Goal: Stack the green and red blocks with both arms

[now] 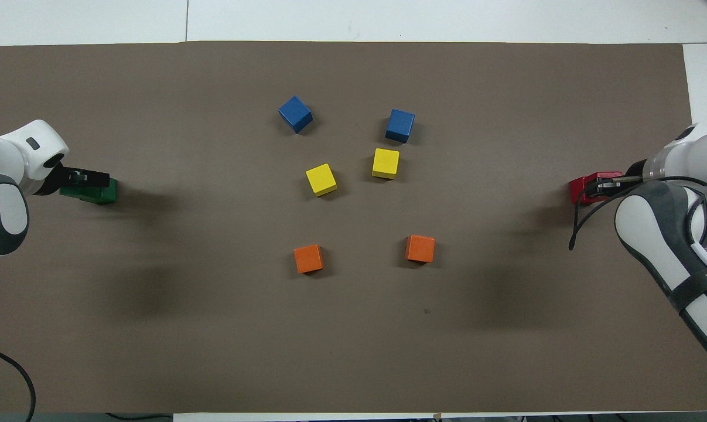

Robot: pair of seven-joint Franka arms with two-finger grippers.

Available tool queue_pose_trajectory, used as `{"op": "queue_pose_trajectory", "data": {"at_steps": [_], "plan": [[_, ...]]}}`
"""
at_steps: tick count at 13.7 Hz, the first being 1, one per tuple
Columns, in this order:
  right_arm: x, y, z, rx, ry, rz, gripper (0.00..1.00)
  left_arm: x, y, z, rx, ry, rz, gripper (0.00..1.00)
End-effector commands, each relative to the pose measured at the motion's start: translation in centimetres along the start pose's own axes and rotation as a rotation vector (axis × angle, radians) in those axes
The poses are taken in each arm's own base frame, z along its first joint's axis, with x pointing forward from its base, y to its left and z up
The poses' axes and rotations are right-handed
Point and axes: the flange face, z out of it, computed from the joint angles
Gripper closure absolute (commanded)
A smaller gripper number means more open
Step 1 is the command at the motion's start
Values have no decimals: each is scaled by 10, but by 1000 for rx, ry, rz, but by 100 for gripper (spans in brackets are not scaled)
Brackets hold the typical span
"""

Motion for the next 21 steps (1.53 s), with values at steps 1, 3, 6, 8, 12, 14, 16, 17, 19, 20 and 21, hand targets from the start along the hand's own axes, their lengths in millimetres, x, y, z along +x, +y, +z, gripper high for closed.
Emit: {"op": "queue_pose_trajectory", "data": {"at_steps": [1,3,6,8,12,14,16,17,19,20,21], "plan": [[-6,3,-2,0,25,-4,80,-4,0,-10,-2,15,19,0],[-6,3,-1,0,25,-4,80,10,-3,-32,-8,-3,17,0],[-6,2,-1,0,27,-6,80,28,-4,-82,-18,-35,16,0],[-6,2,-1,0,27,-6,80,33,7,-120,-19,-38,13,0],[-7,2,2,0,24,-4,80,34,38,-188,-16,-18,-180,0],[-7,2,2,0,24,-4,80,23,51,-212,-16,-29,-183,0],[-7,2,2,0,24,-4,78,11,54,-233,-12,-33,-183,0],[-6,3,2,0,25,-4,75,8,54,-237,-14,-45,-183,0],[-7,3,2,0,25,-3,57,1,56,-246,-14,-56,-183,0],[-6,3,2,0,25,-6,31,1,56,-246,-13,-59,-182,0],[-7,3,3,0,24,-3,11,0,58,-247,-14,-65,-179,0]]}}
